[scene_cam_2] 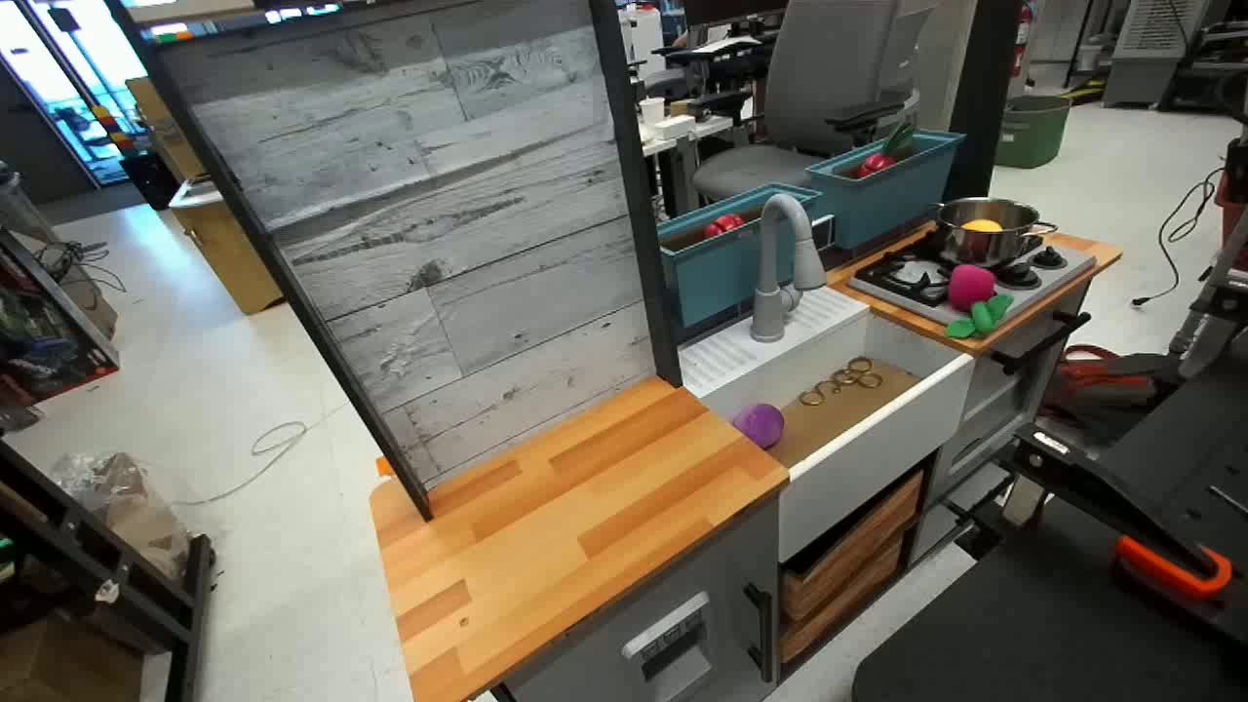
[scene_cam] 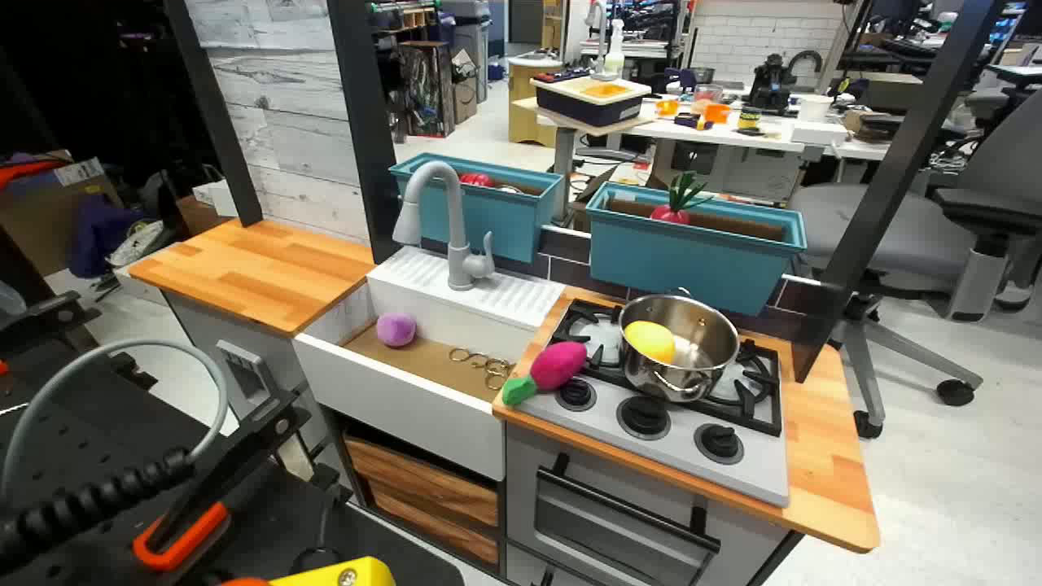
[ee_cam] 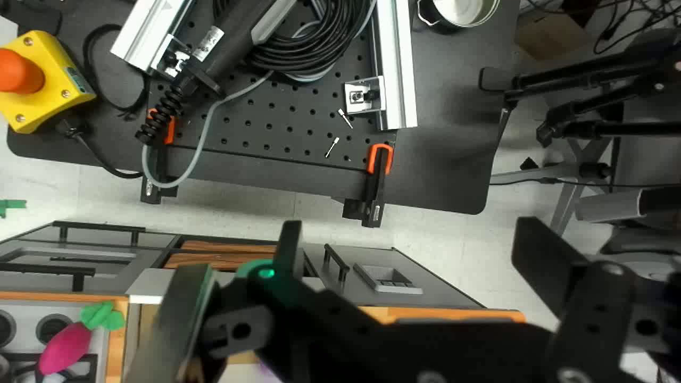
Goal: Move the grey faucet to the left
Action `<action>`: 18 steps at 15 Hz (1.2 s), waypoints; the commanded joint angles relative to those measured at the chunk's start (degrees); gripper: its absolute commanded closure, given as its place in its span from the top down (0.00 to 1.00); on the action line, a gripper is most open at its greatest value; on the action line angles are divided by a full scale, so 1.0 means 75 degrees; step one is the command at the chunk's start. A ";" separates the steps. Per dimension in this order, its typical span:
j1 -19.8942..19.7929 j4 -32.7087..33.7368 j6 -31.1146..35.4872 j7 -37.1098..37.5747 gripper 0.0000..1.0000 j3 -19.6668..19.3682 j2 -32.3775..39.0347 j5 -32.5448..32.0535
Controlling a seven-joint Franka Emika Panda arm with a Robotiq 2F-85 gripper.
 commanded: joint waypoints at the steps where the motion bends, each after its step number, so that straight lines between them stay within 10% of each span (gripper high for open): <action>1: -0.0113 0.0012 -0.0015 -0.0040 1.00 0.0100 0.0007 0.0040; 12: -0.0190 -0.0023 0.0399 0.0310 1.00 0.0162 0.0240 0.0134; 18: -0.0294 -0.0435 0.3497 0.0749 1.00 0.0383 0.1199 -0.0258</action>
